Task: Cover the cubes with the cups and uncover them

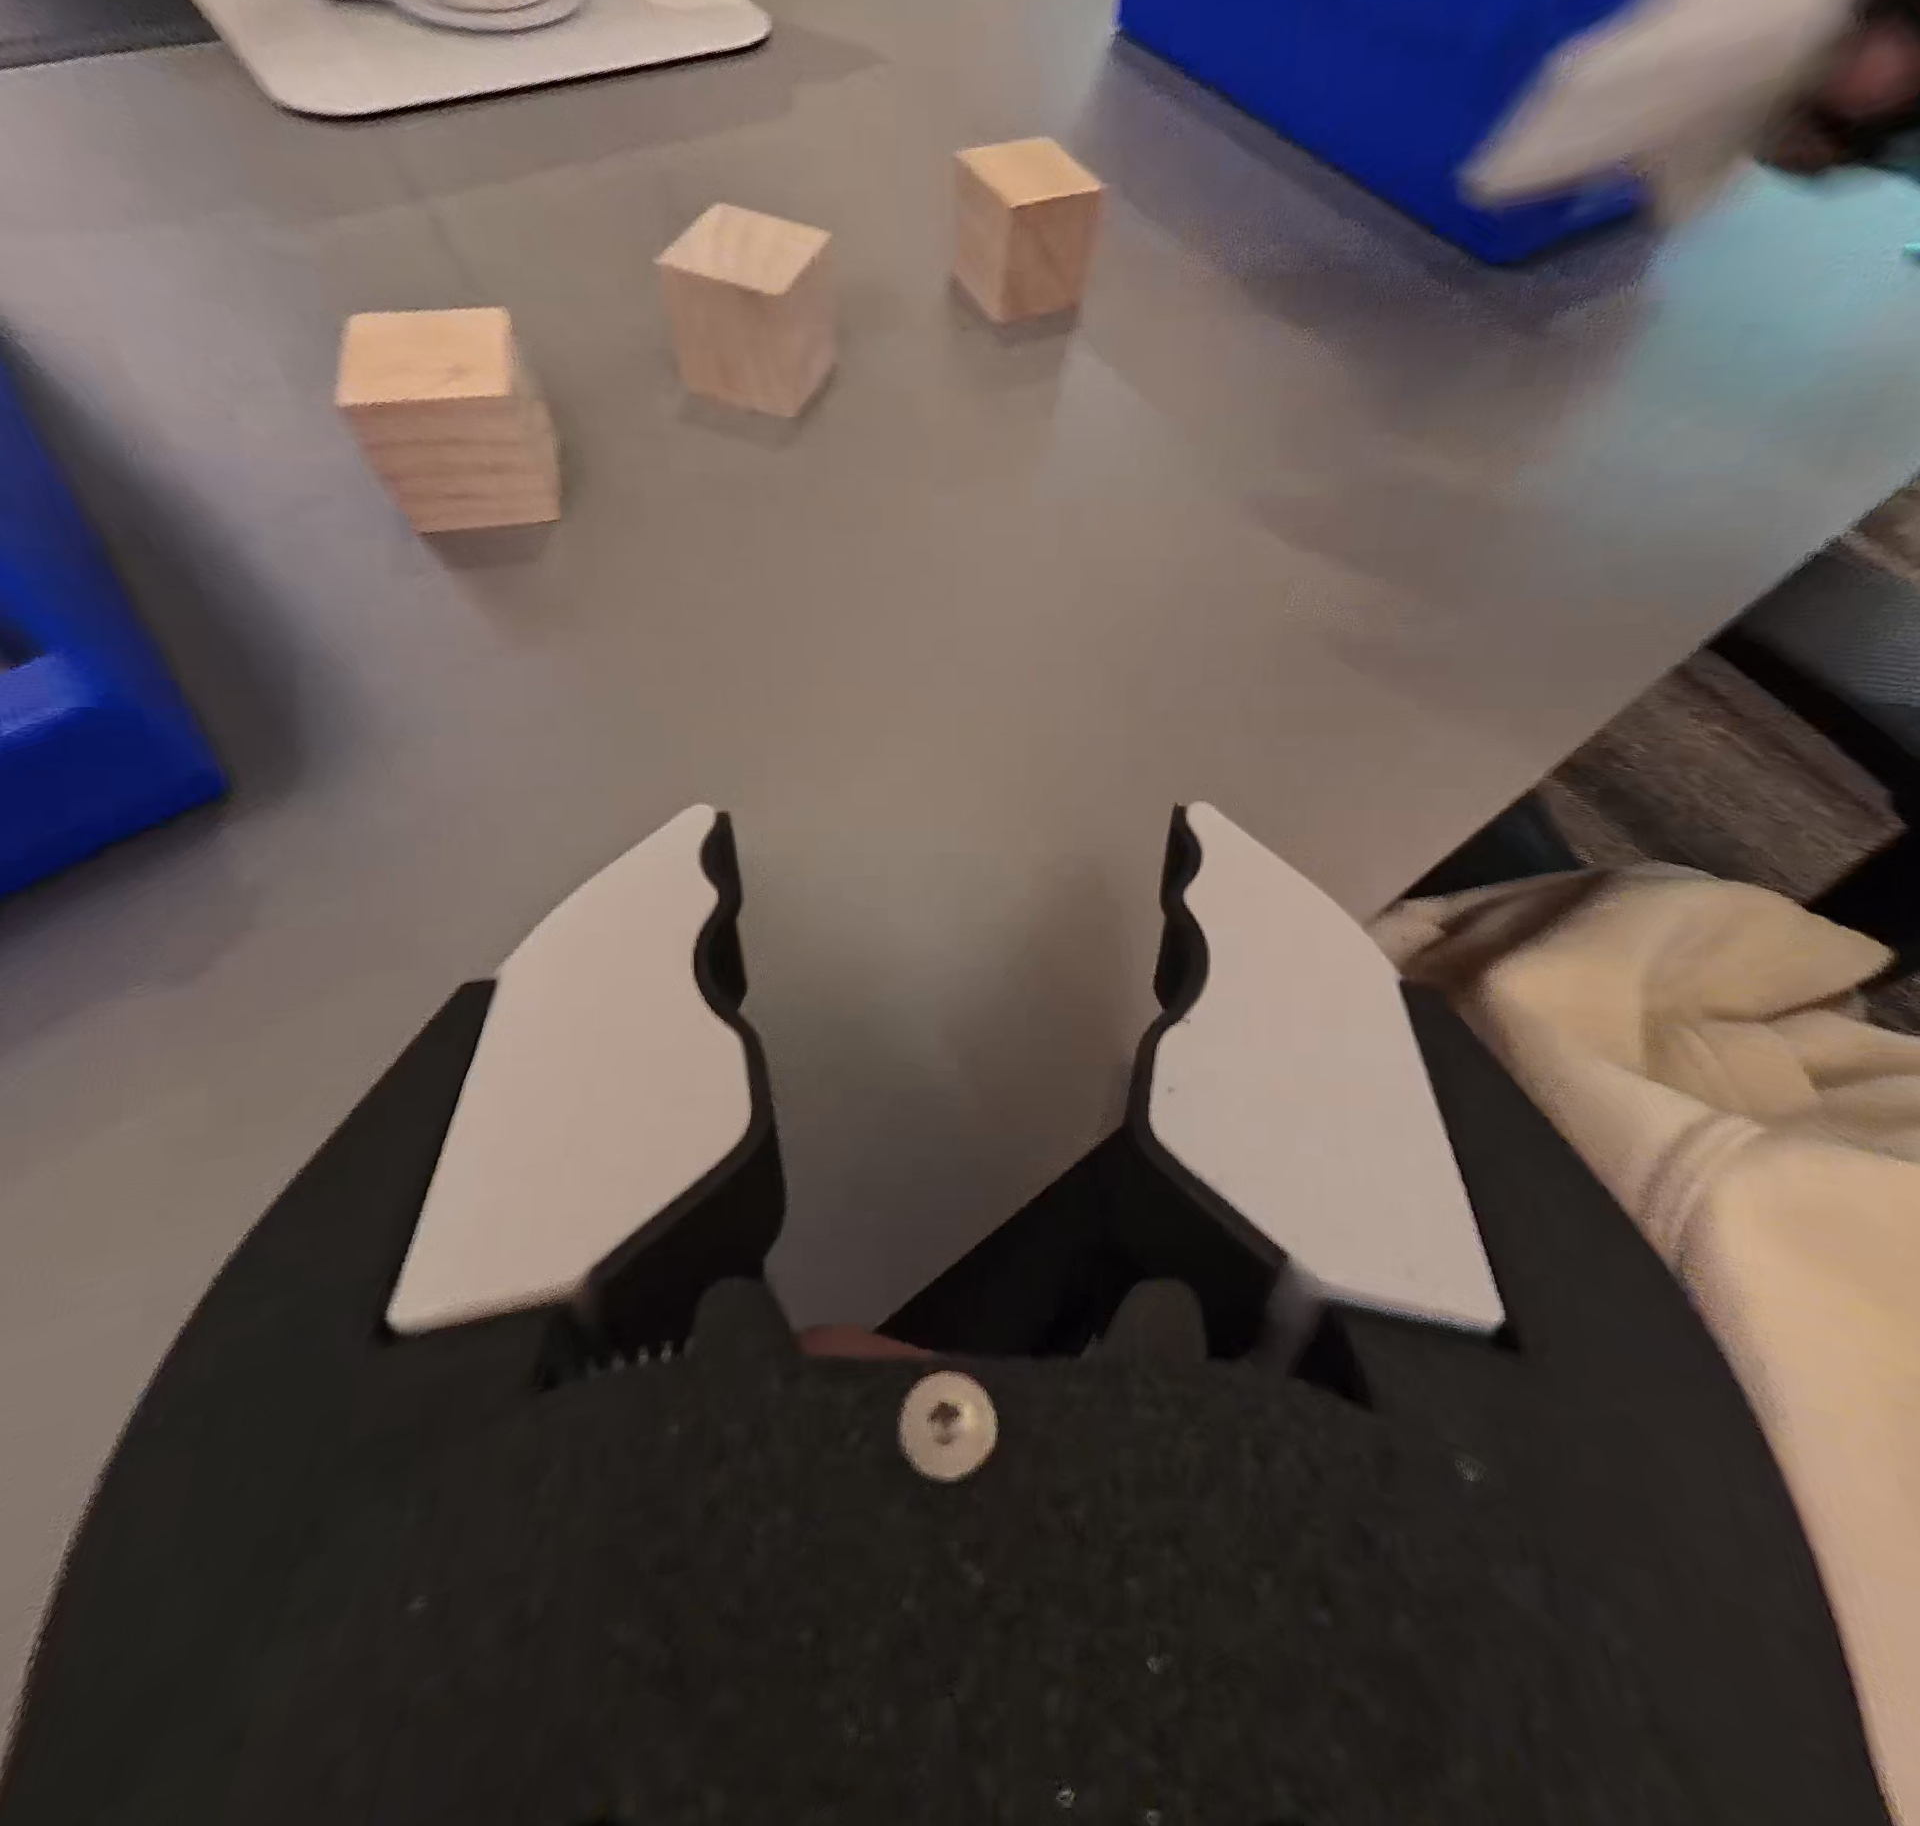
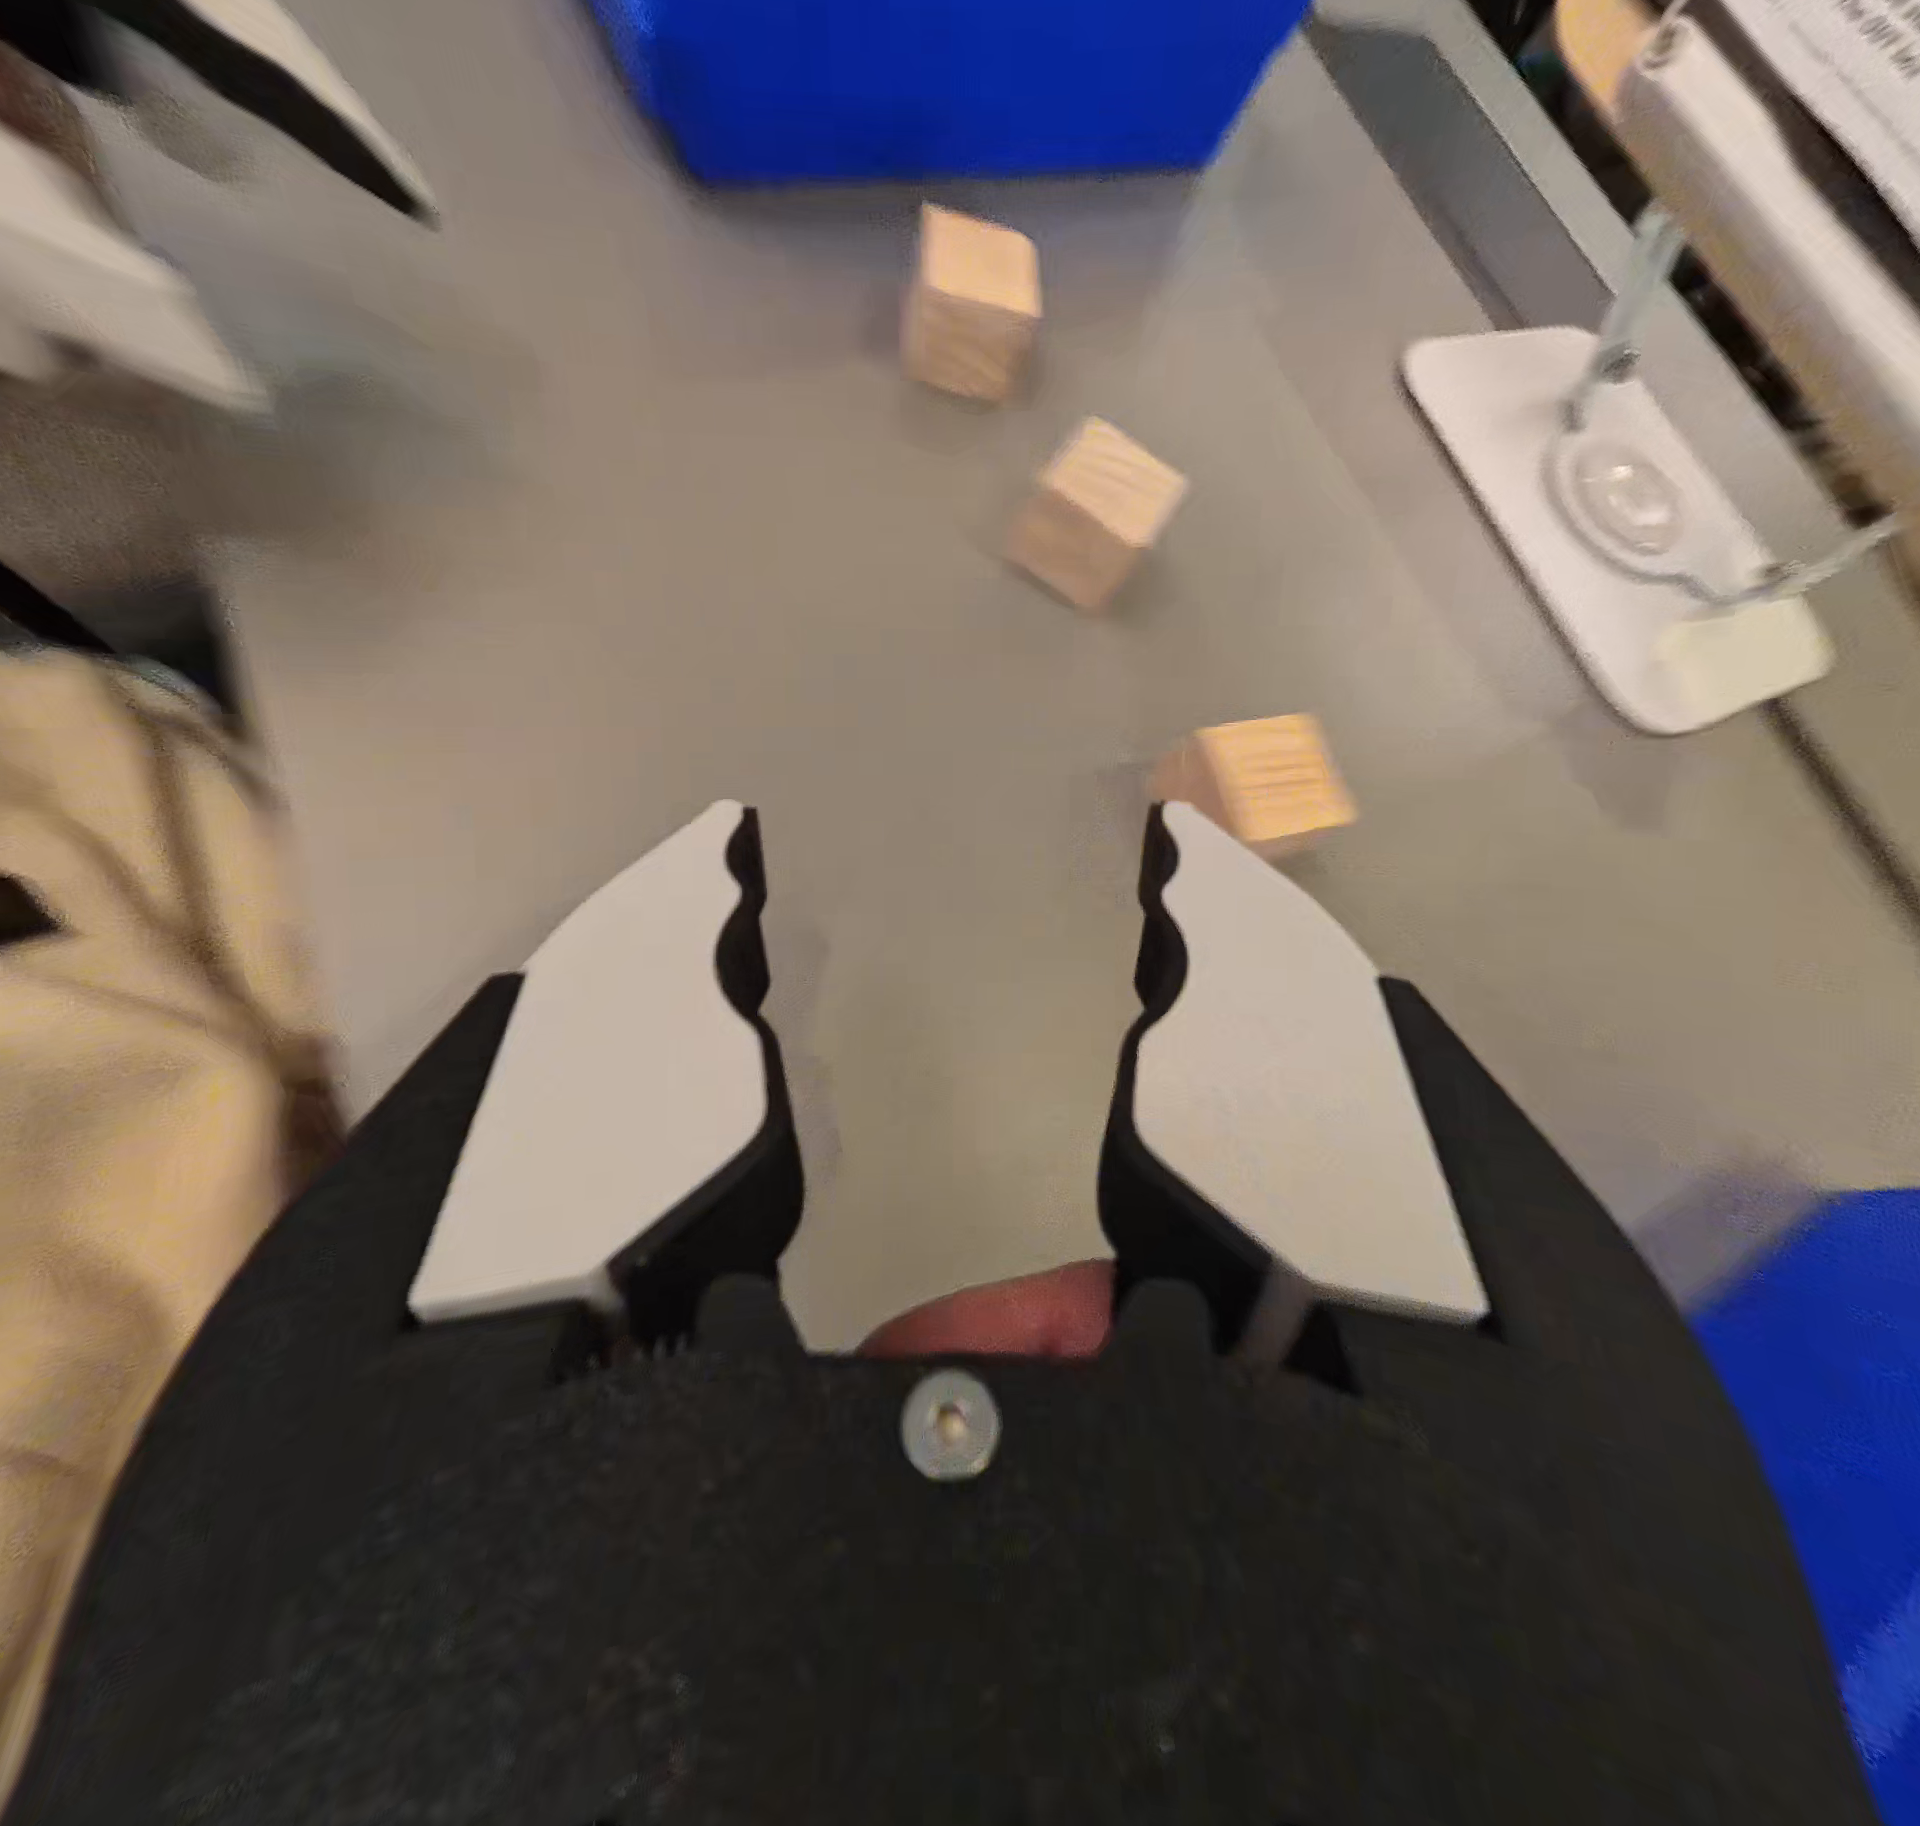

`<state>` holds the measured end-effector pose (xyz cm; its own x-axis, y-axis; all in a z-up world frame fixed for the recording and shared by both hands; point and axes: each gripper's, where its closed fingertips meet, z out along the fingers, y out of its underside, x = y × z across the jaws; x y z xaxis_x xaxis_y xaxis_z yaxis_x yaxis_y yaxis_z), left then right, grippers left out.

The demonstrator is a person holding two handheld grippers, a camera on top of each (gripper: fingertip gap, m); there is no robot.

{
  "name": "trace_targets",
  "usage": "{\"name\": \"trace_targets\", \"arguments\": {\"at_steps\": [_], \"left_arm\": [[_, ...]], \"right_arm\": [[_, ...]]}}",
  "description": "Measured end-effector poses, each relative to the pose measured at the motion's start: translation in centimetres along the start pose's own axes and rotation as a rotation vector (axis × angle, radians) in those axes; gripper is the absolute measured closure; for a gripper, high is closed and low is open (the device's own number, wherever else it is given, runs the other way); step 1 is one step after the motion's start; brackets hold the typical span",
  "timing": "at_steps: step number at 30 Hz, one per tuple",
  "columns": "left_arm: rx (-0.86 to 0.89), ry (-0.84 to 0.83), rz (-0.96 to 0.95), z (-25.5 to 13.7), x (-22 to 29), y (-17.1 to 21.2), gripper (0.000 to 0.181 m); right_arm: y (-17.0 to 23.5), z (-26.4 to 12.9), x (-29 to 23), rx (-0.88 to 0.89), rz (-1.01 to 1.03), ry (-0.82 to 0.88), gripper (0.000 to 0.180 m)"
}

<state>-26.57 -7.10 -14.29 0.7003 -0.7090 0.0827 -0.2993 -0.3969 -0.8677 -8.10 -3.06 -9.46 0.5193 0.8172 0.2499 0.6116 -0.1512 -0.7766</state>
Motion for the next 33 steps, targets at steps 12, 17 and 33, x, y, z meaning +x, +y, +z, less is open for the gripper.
{"name": "trace_targets", "arguments": {"at_steps": [12,17,33], "left_arm": [[-0.334,-0.439,-0.272,-3.7,-18.7,-5.2,0.107],[-0.55,-0.33,-0.561,0.9,-22.6,-3.7,0.111],[-0.673,-0.411,-0.369,0.5,-25.5,-5.4,0.134]], "right_arm": [[1.2,-4.4,-11.8,0.401,0.267,-0.182,0.109],[1.4,-4.6,-12.5,0.405,0.309,-0.254,0.109],[1.8,-4.9,-12.7,0.384,0.329,-0.297,0.114]]}}
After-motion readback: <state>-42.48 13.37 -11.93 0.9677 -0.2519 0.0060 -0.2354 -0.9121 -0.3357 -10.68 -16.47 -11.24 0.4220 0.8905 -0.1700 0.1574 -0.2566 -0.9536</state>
